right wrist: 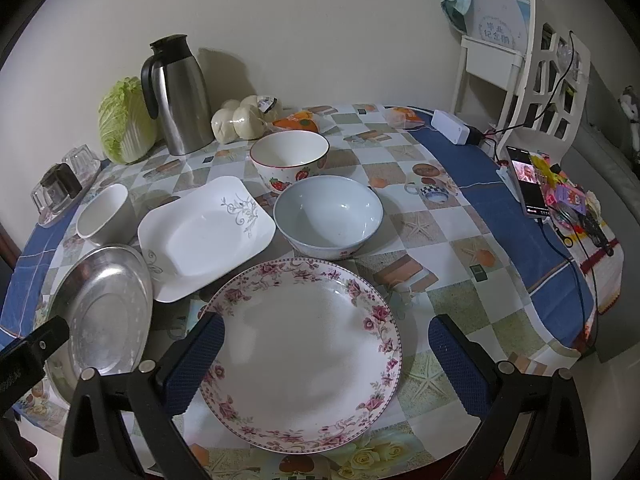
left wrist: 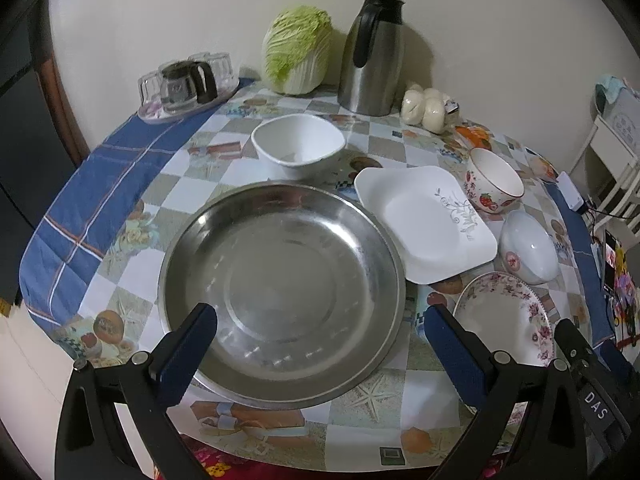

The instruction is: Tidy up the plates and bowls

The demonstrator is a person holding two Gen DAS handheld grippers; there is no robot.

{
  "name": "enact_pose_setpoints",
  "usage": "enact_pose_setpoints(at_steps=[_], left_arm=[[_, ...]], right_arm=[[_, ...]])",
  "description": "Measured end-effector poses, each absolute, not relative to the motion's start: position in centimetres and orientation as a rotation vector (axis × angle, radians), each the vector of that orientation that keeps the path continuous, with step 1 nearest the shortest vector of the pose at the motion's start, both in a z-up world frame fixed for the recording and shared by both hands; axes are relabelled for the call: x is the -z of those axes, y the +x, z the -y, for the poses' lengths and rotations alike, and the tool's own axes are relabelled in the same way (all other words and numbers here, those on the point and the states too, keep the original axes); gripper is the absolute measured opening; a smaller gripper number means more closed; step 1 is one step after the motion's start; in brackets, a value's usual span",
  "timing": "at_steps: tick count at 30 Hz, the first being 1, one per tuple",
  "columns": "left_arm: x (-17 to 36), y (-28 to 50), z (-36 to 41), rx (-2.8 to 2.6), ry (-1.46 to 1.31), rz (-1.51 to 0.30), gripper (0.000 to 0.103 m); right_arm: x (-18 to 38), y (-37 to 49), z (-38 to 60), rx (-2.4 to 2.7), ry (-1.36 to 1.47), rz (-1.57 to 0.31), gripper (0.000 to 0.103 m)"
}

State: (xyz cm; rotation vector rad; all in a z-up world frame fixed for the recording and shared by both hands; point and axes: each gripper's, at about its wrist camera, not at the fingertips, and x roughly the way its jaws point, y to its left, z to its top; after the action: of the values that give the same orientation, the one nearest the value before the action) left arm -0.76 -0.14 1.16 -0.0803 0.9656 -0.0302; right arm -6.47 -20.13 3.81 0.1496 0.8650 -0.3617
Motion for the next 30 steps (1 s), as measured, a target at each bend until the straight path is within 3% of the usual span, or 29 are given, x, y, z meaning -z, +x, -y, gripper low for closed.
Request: enact_pose_setpoints(at_steps=[11, 21, 30], left_arm=[[-2.1, -1.5, 0.6, 0.041, -0.058, -0.920, 0.103], [0.4, 0.1, 1.0, 0.004, -0.022, -1.104, 0.103], [0.6, 0.1, 2.1, 0.002, 0.050, -1.122, 0.103]], right_arm=[[-3.4, -6.2, 20.1, 0.361, 0.162, -0.873, 0.103], [-3.3, -6.2, 20.1, 0.359, 0.164, -0.878, 0.103], [-3.1, -6.1, 19.9, 0.358, 0.151, -0.887, 0.103]])
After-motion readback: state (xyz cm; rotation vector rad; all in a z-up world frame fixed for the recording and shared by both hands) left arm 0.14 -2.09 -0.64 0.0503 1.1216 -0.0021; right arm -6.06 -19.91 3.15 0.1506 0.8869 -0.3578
